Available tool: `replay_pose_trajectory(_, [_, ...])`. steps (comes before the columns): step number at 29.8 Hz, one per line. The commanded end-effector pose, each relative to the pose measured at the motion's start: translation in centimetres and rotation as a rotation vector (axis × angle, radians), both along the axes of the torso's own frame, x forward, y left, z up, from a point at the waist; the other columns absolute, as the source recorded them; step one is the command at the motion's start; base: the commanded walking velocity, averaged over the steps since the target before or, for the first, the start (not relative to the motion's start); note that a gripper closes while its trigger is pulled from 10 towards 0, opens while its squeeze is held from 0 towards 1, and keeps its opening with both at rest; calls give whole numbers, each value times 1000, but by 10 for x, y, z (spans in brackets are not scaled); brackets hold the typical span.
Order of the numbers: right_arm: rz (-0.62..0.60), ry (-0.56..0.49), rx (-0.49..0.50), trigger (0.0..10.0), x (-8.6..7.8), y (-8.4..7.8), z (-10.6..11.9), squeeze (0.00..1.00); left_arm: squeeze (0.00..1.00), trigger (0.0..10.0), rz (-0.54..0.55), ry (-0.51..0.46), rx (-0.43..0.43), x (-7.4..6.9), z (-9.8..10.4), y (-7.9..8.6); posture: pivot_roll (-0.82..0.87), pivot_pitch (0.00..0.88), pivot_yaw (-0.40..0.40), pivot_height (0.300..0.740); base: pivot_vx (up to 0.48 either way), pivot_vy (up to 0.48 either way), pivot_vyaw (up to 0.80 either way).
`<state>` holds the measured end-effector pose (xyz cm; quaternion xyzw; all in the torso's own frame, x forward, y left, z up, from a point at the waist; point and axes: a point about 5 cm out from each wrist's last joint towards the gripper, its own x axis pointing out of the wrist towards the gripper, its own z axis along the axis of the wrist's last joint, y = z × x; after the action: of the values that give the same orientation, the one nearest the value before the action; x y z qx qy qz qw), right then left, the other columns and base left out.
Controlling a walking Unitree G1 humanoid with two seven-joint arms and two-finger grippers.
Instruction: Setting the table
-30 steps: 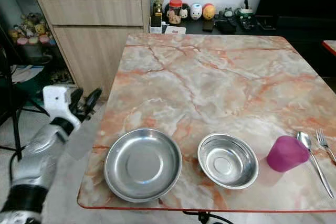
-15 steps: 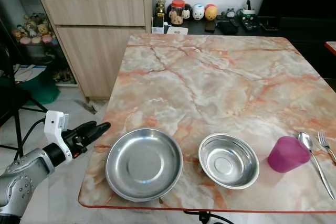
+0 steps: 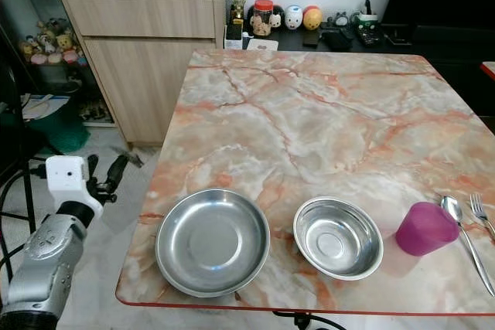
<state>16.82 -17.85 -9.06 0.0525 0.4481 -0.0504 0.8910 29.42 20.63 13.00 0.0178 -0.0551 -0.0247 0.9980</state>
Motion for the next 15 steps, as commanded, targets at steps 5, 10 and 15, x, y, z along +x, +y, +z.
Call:
replay_pose_trajectory(5, [-20,-10,4,10000,0,-1,0,0,0,10000,16,-61,47,1,-2,-11,56,0,-27,740,0,0,0])
replay_pose_trajectory(10, [-18,-9,5,10000,0,0,0,0,0,10000,7,-54,18,-1,-7,-16,61,0,-30,740,0,0,0])
replay_pose_trajectory(15, [-20,-11,4,10000,0,-1,0,0,0,10000,-21,-65,-9,1,-6,-22,60,0,-30,740,0,0,0])
